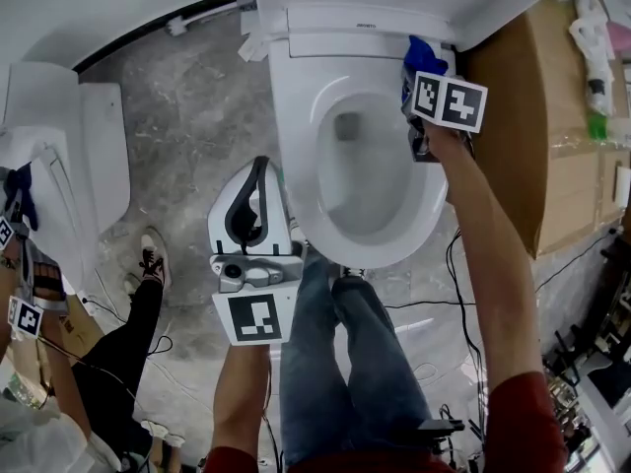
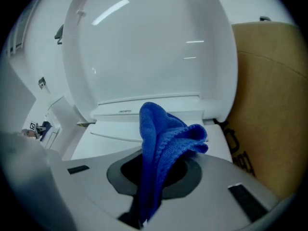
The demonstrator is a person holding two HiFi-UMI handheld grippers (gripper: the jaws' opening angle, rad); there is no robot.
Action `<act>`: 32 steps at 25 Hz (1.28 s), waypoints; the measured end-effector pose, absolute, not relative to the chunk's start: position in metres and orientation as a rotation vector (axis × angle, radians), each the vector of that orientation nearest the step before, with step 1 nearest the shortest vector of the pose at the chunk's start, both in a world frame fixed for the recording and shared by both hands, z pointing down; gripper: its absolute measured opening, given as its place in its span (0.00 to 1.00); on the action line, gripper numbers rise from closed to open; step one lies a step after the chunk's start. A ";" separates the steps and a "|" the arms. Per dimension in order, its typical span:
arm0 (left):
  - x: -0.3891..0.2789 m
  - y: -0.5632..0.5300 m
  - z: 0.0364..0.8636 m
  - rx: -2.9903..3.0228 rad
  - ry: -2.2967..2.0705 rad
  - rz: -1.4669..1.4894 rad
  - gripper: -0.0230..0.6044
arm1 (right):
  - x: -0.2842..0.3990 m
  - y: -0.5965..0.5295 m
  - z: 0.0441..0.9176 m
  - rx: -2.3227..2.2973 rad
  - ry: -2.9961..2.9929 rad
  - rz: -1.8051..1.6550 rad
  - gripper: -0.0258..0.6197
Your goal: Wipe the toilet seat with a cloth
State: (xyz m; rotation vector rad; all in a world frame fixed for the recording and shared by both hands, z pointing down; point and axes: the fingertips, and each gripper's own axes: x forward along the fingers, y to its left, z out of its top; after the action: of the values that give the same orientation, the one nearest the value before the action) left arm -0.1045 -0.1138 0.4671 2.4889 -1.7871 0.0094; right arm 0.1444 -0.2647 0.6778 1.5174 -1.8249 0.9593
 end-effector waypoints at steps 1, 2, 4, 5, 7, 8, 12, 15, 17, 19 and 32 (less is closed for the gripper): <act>-0.106 -0.113 0.467 2.485 -1.791 0.008 0.06 | 0.128 -0.266 0.678 1.499 -1.849 0.982 0.13; -0.109 -0.113 0.467 2.480 -1.796 0.008 0.06 | 0.112 -0.268 0.678 1.482 -1.871 0.999 0.13; -0.113 -0.113 0.466 2.473 -1.806 0.012 0.06 | 0.083 -0.272 0.678 1.454 -1.907 1.016 0.13; -0.116 -0.113 0.465 2.470 -1.812 0.013 0.06 | 0.072 -0.273 0.677 1.444 -1.921 1.021 0.13; -0.122 -0.113 0.464 2.465 -1.823 0.013 0.06 | 0.058 -0.276 0.676 1.434 -1.936 1.031 0.13; -0.125 -0.113 0.463 2.462 -1.828 0.015 0.06 | 0.054 -0.277 0.676 1.434 -1.937 1.037 0.13; -0.134 -0.112 0.457 2.443 -1.853 0.001 0.06 | 0.050 -0.277 0.674 1.422 -1.941 1.082 0.13; -0.134 -0.110 0.451 2.439 -1.860 -0.009 0.06 | 0.047 -0.276 0.671 1.403 -1.955 1.110 0.13; -0.131 -0.111 0.449 2.443 -1.853 -0.009 0.06 | 0.043 -0.277 0.671 1.395 -1.973 1.160 0.13; -0.128 -0.112 0.447 2.448 -1.842 -0.001 0.06 | 0.038 -0.277 0.671 1.372 -1.997 1.220 0.13; -0.119 -0.138 0.390 2.357 -1.898 -0.044 0.06 | 0.032 -0.222 0.488 1.547 -2.423 0.667 0.13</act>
State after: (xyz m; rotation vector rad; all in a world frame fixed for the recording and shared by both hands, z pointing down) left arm -0.1190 -0.1384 0.3898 2.3567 -1.8975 -0.0444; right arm 0.0323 -0.2220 0.4875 1.5472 -2.4228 0.6669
